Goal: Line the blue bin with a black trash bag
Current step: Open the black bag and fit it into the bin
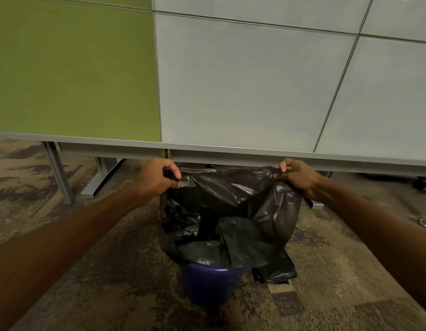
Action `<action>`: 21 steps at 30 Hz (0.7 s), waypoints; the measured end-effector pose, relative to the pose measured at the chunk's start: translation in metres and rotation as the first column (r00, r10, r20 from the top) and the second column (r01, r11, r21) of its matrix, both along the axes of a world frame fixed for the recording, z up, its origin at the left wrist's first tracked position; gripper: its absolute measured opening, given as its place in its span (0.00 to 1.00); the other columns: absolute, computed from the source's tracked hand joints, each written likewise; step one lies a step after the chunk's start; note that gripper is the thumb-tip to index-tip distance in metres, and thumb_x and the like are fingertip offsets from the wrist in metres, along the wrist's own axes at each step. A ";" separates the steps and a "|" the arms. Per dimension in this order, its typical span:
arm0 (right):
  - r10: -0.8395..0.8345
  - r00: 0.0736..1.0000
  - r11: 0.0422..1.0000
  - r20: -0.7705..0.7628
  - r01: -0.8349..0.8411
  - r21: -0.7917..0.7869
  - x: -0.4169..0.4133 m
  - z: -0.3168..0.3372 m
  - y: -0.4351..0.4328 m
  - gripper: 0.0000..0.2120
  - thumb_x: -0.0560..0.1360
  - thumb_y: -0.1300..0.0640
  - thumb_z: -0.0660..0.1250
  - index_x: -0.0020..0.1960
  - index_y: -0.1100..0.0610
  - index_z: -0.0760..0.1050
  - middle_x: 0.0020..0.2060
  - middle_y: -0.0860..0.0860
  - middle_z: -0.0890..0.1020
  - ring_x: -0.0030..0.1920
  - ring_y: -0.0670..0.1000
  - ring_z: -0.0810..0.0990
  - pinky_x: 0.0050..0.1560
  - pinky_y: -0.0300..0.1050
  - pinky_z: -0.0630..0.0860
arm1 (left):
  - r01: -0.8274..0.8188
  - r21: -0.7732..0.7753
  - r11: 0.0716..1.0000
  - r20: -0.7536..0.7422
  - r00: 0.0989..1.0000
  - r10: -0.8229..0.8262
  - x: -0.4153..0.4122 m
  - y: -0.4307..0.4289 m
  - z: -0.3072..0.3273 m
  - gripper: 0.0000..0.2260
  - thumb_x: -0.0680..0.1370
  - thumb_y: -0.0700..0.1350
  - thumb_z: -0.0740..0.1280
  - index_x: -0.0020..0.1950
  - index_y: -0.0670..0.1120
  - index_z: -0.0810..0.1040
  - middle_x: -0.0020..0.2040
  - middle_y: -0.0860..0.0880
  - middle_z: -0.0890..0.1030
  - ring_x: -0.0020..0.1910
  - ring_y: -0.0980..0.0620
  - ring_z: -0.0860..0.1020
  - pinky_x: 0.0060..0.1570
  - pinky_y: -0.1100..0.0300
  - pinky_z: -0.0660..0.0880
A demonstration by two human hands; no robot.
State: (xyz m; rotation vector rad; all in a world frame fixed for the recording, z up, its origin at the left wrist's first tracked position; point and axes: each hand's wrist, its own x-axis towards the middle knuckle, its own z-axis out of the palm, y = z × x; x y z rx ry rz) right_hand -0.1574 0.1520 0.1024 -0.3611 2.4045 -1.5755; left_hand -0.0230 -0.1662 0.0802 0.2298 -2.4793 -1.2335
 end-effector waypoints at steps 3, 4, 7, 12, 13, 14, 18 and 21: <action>0.147 0.983 0.983 -0.110 -0.133 0.127 0.000 -0.004 0.001 0.09 0.77 0.69 0.59 0.42 0.59 0.74 0.44 0.61 0.81 0.46 0.58 0.81 0.45 0.49 0.80 | 0.071 -0.089 0.994 0.024 0.997 -0.069 0.000 -0.004 -0.006 0.08 0.68 0.36 0.75 0.39 0.48 0.81 0.40 0.55 0.79 0.36 0.61 0.74 0.31 0.71 0.67; 0.184 0.976 0.974 -0.115 -0.165 0.158 0.001 -0.006 0.000 0.09 0.78 0.68 0.59 0.43 0.60 0.75 0.45 0.61 0.82 0.46 0.57 0.82 0.46 0.49 0.80 | 0.078 -0.099 0.992 0.037 0.997 -0.075 -0.001 -0.005 -0.009 0.08 0.68 0.37 0.75 0.41 0.49 0.81 0.40 0.57 0.78 0.37 0.63 0.74 0.32 0.71 0.67; 0.227 0.972 0.963 -0.059 -0.216 0.160 -0.001 -0.015 -0.003 0.10 0.78 0.65 0.60 0.46 0.59 0.80 0.43 0.54 0.85 0.42 0.52 0.84 0.39 0.44 0.80 | 0.075 -0.092 0.993 0.107 0.992 -0.065 -0.007 -0.011 -0.022 0.09 0.70 0.37 0.74 0.46 0.49 0.82 0.43 0.56 0.78 0.41 0.62 0.74 0.38 0.68 0.71; 0.199 0.980 0.969 0.002 -0.197 0.149 -0.017 -0.043 -0.003 0.12 0.78 0.66 0.59 0.51 0.59 0.81 0.48 0.56 0.85 0.45 0.53 0.85 0.44 0.46 0.82 | 0.098 -0.206 0.974 0.241 0.969 -0.046 -0.012 -0.021 -0.046 0.14 0.73 0.32 0.67 0.53 0.45 0.82 0.52 0.50 0.77 0.51 0.51 0.76 0.40 0.68 0.70; 0.185 0.983 0.972 0.003 -0.183 0.146 -0.021 -0.050 -0.005 0.11 0.78 0.66 0.60 0.52 0.59 0.81 0.49 0.57 0.85 0.46 0.54 0.84 0.46 0.48 0.82 | 0.116 -0.206 0.972 0.257 0.964 -0.061 -0.013 -0.022 -0.050 0.14 0.73 0.31 0.65 0.54 0.46 0.81 0.52 0.50 0.77 0.50 0.52 0.76 0.38 0.70 0.69; 0.175 0.985 0.974 0.001 -0.173 0.145 -0.026 -0.057 -0.006 0.11 0.77 0.66 0.61 0.54 0.59 0.80 0.51 0.58 0.84 0.47 0.55 0.84 0.48 0.49 0.82 | 0.137 -0.203 0.970 0.280 0.957 -0.077 -0.015 -0.022 -0.053 0.15 0.74 0.32 0.64 0.55 0.47 0.81 0.52 0.50 0.77 0.48 0.55 0.76 0.37 0.72 0.69; 0.182 0.983 0.969 0.039 -0.186 0.161 -0.048 -0.077 -0.017 0.16 0.75 0.68 0.65 0.61 0.58 0.75 0.55 0.56 0.79 0.52 0.57 0.81 0.55 0.55 0.80 | 0.166 -0.223 0.961 0.332 0.940 -0.085 -0.034 -0.019 -0.063 0.16 0.78 0.35 0.61 0.61 0.48 0.78 0.54 0.50 0.75 0.47 0.56 0.75 0.37 0.71 0.71; 0.154 0.986 0.981 0.059 -0.160 0.110 -0.068 -0.085 -0.032 0.16 0.77 0.69 0.60 0.60 0.55 0.75 0.54 0.56 0.79 0.49 0.56 0.82 0.47 0.51 0.81 | 0.099 -0.124 0.987 0.289 0.955 -0.060 -0.052 -0.017 -0.066 0.15 0.79 0.33 0.58 0.61 0.44 0.77 0.55 0.46 0.76 0.50 0.49 0.76 0.38 0.65 0.73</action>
